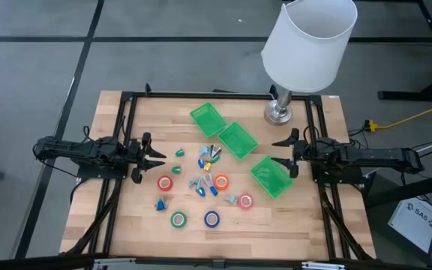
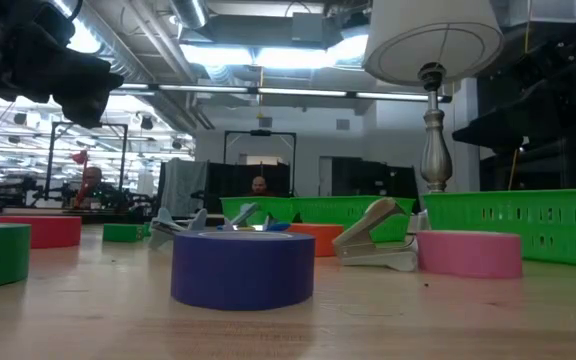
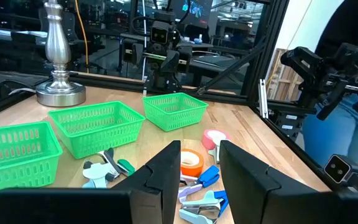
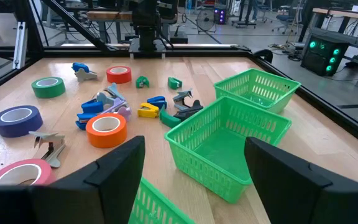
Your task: Pick and place Stapler, Stapler remover, tape
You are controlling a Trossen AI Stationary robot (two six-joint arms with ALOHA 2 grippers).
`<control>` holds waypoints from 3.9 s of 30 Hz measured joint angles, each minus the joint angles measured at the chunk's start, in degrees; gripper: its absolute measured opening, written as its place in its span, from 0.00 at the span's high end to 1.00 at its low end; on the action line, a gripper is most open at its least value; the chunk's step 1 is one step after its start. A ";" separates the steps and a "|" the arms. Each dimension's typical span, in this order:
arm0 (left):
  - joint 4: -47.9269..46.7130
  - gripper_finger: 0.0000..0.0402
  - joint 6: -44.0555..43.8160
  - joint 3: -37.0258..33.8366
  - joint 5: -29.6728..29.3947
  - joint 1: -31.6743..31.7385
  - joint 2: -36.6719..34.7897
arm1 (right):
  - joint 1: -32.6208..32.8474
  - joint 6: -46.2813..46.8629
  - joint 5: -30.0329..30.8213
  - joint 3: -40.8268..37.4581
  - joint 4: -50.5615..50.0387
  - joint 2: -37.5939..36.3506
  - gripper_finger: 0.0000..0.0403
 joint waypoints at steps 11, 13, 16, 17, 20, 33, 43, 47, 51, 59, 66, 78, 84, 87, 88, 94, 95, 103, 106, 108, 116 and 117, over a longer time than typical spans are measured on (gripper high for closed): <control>0.00 0.73 0.00 0.00 0.00 0.00 -0.02 | -0.01 6.61 -1.94 0.00 0.15 -0.01 0.30; 0.02 0.73 0.00 0.00 0.00 0.00 -0.02 | 0.02 7.38 -4.21 0.00 0.17 0.04 0.30; 0.00 0.73 -0.01 0.01 0.00 0.00 -0.01 | 0.10 2.42 -6.54 0.07 0.57 0.04 0.30; 0.00 0.73 -0.01 0.02 -0.02 0.00 0.00 | 0.08 1.49 -6.60 0.59 -0.35 0.05 0.30; 0.00 0.73 0.00 0.02 -0.02 0.02 -0.02 | 0.08 0.18 -6.60 2.93 -0.95 1.40 0.30; 0.00 0.73 0.00 0.00 -0.02 0.00 0.00 | 0.08 -1.22 -5.56 18.37 -1.30 26.86 0.30; 0.00 0.73 0.00 0.00 -0.01 0.01 -0.01 | 0.08 -9.11 -5.55 39.83 -1.26 55.64 0.30; 0.02 0.73 0.00 0.00 -0.02 0.01 -0.02 | 0.08 -8.97 -5.59 48.35 -1.27 64.97 0.30; 0.02 0.73 0.00 0.00 -0.02 0.00 -0.02 | 0.08 -8.78 -7.63 55.39 -1.31 71.95 0.30; 0.02 0.73 0.00 0.00 -0.01 0.01 -0.02 | 0.08 -4.04 -13.10 64.19 -1.42 81.61 0.30; 0.02 0.73 -0.01 0.00 -0.02 0.01 -0.02 | 0.48 4.62 -17.92 66.26 -2.26 86.03 0.30; 0.02 0.73 0.00 0.00 -0.01 0.01 -0.02 | 8.69 -12.57 -8.58 65.80 -15.54 86.73 0.30; 0.02 0.73 0.00 0.00 0.00 0.00 -0.02 | 9.47 -15.00 -7.46 65.67 -14.96 88.69 0.30; 0.02 0.73 -0.01 0.00 -0.02 0.00 -0.02 | 9.45 -15.00 -7.46 65.67 -16.66 90.27 0.30; 0.02 0.73 0.00 0.00 0.00 0.01 -0.01 | 9.45 -14.99 -7.46 65.68 -16.30 91.09 0.30; 0.04 0.73 -0.01 0.00 0.00 0.00 -0.02 | 9.45 -15.01 -7.44 65.67 -16.07 95.05 0.30; 0.02 0.73 0.00 0.00 0.00 0.00 -0.02 | 9.45 -15.00 -7.23 65.67 -15.96 95.66 0.30; 0.04 0.73 -0.01 0.00 0.00 0.01 -0.02 | 9.43 -14.56 -4.16 65.78 -14.51 98.40 0.30; 0.04 0.73 0.00 0.00 0.00 0.00 -0.02 | 9.43 -14.49 -4.19 65.78 -14.56 98.42 0.33; 0.04 0.73 -0.02 0.00 0.00 0.00 -0.02 | 9.43 -13.36 -4.19 65.78 -14.60 98.48 0.37; 0.04 0.73 0.00 0.00 0.00 0.02 -0.02 | 9.45 -10.47 -3.95 65.71 -15.04 98.64 0.67; 0.04 0.73 0.00 0.00 0.00 0.00 -0.02 | 9.45 -10.44 -3.93 65.71 -15.02 98.64 0.71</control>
